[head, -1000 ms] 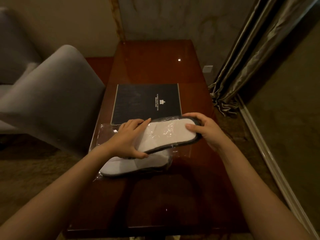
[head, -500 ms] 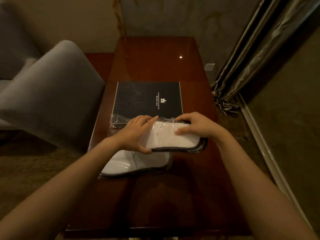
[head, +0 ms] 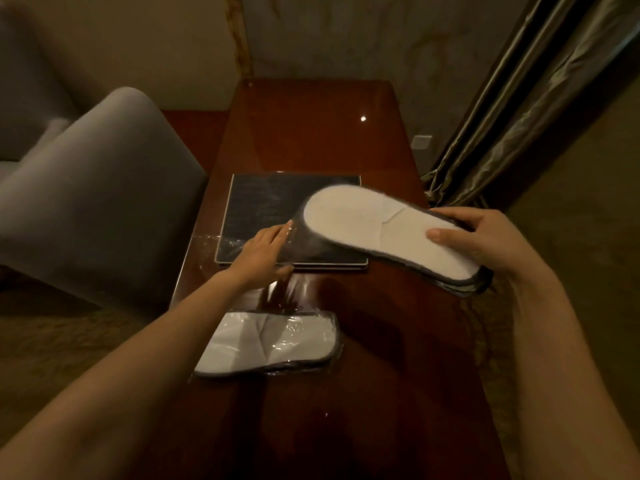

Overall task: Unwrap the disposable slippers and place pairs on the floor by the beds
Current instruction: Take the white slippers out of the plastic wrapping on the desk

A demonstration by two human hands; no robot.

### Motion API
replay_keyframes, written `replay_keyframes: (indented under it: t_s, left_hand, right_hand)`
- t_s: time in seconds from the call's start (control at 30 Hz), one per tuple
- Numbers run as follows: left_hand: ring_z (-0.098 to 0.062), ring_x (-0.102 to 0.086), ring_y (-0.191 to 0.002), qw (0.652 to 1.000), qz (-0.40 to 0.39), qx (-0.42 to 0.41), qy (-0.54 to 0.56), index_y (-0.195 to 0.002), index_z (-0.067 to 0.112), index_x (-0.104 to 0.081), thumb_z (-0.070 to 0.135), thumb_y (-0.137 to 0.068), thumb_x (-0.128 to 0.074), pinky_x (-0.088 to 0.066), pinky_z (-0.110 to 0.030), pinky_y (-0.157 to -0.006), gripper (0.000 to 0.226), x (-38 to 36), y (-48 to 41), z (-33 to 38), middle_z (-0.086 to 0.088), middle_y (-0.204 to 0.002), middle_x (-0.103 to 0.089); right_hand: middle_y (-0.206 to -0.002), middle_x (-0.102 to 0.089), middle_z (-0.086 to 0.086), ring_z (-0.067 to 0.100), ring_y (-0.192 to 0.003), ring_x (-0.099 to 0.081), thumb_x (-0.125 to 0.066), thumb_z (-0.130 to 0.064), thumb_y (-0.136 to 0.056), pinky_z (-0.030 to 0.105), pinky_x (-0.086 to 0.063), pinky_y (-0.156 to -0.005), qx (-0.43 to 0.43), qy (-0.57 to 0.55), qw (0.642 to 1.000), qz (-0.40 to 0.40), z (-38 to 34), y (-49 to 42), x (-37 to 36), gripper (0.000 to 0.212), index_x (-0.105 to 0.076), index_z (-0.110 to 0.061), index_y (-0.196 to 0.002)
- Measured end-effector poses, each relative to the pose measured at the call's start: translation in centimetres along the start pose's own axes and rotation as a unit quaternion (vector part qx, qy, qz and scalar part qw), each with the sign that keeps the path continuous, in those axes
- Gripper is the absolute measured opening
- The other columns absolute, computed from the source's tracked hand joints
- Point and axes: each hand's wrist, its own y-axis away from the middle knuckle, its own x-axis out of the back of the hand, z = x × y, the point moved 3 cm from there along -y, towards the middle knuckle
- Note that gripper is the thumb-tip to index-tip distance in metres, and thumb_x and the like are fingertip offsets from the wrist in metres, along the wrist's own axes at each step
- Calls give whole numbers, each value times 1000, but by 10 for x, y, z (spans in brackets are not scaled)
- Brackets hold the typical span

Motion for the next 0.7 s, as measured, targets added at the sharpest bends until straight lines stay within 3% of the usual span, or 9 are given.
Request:
replay_keyframes:
  t_s: [0.2, 0.4, 0.53, 0.7]
  left_hand:
    - [-29, -14, -143, 996, -60, 56, -20, -149, 15, 5, 47, -79, -64, -19, -48, -117, 104, -32, -17, -4, -10, -158, -12]
    - [-28, 5, -146, 994, -85, 60, 24, -148, 9, 11, 56, -69, -70, -6, -45, -121, 122, -58, -42, 17, -13, -159, 8]
    - [-27, 11, -146, 993, -48, 55, 88, -148, 8, 4, 44, -69, -76, 3, -38, -120, 118, -59, -47, 15, -12, -159, 8]
    - [-18, 23, -142, 998, -10, 30, 53, -149, 10, -2, 43, -79, -67, 12, -33, -113, 101, -57, -31, 3, -10, -158, 12]
  right_hand:
    - [-81, -62, -14, -9, -51, -62, -72, -12, -79, 5, -43, -42, -23, -122, 987, 103, 9, -20, -8, 35, -62, -23, -111]
    - [-101, -63, 6, 15, -81, -61, -68, -3, -80, 6, -49, -55, -64, -204, 970, 117, 42, -55, -93, 45, -57, -3, -124]
    - [-108, -63, 5, 12, -85, -60, -65, -10, -84, 9, -50, -56, -98, -194, 971, 103, 68, -66, -143, 44, -56, -8, -127]
    - [-132, -55, 10, 24, -116, -54, -57, -17, -90, 27, -46, -84, -135, -113, 978, 114, 95, -70, -173, 46, -47, -12, -135]
